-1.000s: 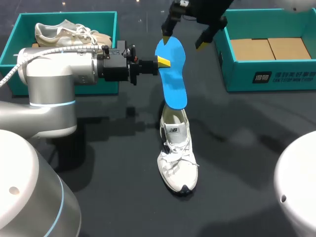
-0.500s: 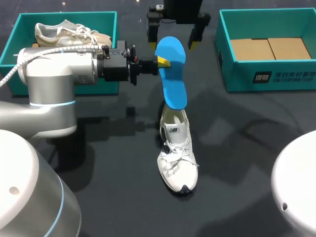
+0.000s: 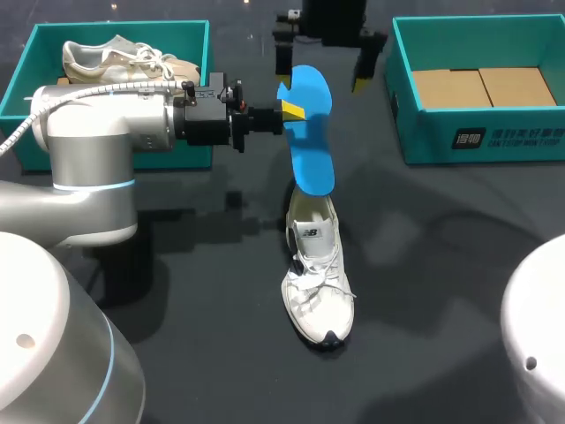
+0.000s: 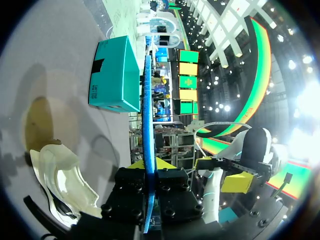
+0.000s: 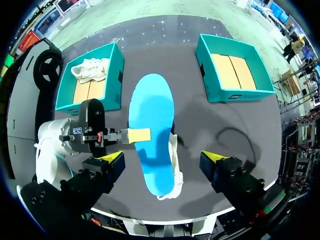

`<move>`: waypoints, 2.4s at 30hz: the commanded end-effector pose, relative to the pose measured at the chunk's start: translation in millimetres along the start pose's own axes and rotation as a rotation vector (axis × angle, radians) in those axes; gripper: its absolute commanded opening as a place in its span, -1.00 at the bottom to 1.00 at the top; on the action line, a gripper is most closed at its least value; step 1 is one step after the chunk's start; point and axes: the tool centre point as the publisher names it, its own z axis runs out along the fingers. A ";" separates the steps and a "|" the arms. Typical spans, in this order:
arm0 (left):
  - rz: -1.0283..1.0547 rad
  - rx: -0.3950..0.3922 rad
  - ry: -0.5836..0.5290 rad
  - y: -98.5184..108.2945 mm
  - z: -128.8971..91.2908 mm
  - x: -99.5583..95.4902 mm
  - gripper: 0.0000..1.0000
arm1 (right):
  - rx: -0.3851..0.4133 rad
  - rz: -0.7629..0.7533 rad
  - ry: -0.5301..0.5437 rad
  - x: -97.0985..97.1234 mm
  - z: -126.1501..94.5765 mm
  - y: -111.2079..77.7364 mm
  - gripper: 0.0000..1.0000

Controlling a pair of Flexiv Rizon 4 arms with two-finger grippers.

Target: Take the shoe out of the shoebox, open the shoe tongue, remove and reinsert the insole, then place the shoe into the shoebox

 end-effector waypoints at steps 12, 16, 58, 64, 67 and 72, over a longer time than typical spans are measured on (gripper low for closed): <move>0.001 0.001 0.000 0.4 0.1 -0.4 -1.00 | 0.000 0.097 0.637 -69.2 12.7 -9.8 1.00; 0.001 0.001 0.000 0.4 0.1 -0.4 -1.00 | 0.022 0.109 0.698 -73.1 20.6 -8.0 1.00; 0.001 0.001 0.000 0.4 0.1 -0.4 -1.00 | 0.105 0.126 1.233 -52.4 67.3 2.0 1.00; 0.293 0.032 0.047 -0.3 -5.6 11.6 -1.00 | 0.104 0.095 1.300 -51.8 69.8 2.5 1.00; 0.417 0.027 0.055 -3.2 -9.5 16.8 -1.00 | 0.111 0.093 1.315 -52.2 70.2 2.6 1.00; 0.686 0.036 0.051 -9.4 -12.7 23.7 -1.00 | 0.111 0.077 1.392 -54.4 70.5 3.0 1.00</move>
